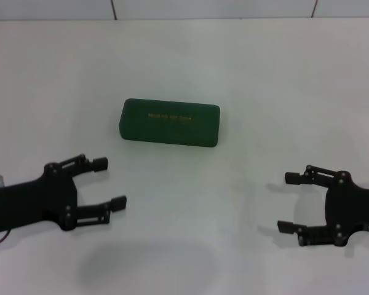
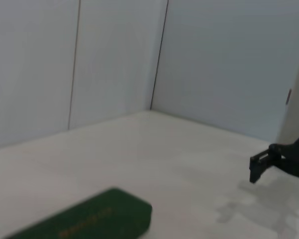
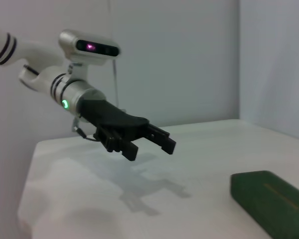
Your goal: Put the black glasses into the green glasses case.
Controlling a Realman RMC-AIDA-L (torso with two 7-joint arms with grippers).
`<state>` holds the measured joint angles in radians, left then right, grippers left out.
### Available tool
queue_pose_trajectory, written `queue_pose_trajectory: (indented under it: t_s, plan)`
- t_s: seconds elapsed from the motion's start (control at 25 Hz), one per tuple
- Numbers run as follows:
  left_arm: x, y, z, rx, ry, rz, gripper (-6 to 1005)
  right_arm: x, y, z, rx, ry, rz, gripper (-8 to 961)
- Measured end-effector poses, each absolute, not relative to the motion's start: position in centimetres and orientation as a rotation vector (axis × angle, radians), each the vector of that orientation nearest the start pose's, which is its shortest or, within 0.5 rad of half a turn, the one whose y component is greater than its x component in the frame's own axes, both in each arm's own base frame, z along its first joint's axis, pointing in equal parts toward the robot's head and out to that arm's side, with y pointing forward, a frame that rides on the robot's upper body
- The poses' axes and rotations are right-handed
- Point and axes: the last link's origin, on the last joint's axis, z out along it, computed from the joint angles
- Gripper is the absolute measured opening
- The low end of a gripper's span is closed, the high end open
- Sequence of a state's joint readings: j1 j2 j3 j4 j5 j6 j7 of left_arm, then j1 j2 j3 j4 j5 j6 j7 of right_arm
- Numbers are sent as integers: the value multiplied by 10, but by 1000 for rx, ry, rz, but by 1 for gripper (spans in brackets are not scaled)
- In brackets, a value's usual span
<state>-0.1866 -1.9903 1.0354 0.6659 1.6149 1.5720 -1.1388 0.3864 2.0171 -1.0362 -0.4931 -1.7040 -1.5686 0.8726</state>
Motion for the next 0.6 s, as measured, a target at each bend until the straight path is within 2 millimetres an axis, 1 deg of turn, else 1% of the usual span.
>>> queue_pose_trajectory:
  t_s: [0.16,0.6]
  plan:
    - [-326,239,11,-2702,-566,-707,889,287,270,-30,-2846,93,716,861]
    - [-323,236,13,-2779,-583,-700,889,281,282,-24,-2850,5,684,859]
